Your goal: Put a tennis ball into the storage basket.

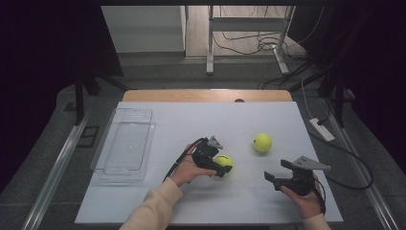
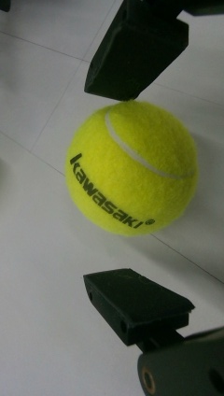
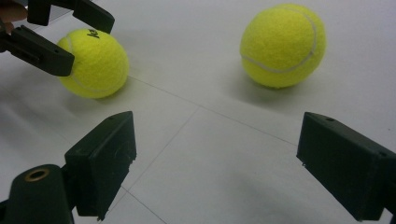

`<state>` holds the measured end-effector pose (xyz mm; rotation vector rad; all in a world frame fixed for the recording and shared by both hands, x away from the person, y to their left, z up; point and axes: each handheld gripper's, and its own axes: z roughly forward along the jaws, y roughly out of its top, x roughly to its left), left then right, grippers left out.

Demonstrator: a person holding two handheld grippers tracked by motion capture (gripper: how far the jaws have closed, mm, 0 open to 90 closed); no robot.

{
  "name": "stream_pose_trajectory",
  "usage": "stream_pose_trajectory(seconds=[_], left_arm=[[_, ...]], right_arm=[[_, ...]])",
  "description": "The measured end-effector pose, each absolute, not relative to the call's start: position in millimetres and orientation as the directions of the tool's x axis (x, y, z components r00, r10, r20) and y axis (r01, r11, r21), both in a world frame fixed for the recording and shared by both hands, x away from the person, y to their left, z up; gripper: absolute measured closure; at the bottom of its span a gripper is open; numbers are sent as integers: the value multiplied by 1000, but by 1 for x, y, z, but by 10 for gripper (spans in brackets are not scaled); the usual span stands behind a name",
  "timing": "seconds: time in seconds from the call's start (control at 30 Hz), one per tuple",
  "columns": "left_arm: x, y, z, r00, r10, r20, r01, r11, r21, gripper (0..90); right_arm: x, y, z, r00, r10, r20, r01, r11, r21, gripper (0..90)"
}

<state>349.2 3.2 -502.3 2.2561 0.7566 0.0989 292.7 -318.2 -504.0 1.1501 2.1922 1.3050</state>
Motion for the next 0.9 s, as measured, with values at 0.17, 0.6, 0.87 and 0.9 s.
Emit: stream_pose_trajectory(seconds=[0.17,0.6,0.87,0.9], left_arm=[[349,1,-504,827,543,-147,485,-558,673,174],[346,-1,-502,835,535,-128,467,-566,679,277],[342,5,-494,836,533,-131,457,-543,705,278],[342,5,-494,837,532,-130,455,-543,706,278]], right_arm=[[293,-318,-504,-613,783,110,468,248,848,114],[293,-319,-504,-611,784,109,465,245,851,115],[293,-319,-504,-611,784,108,464,245,851,115],[292,-319,-503,-611,784,107,465,246,851,115]])
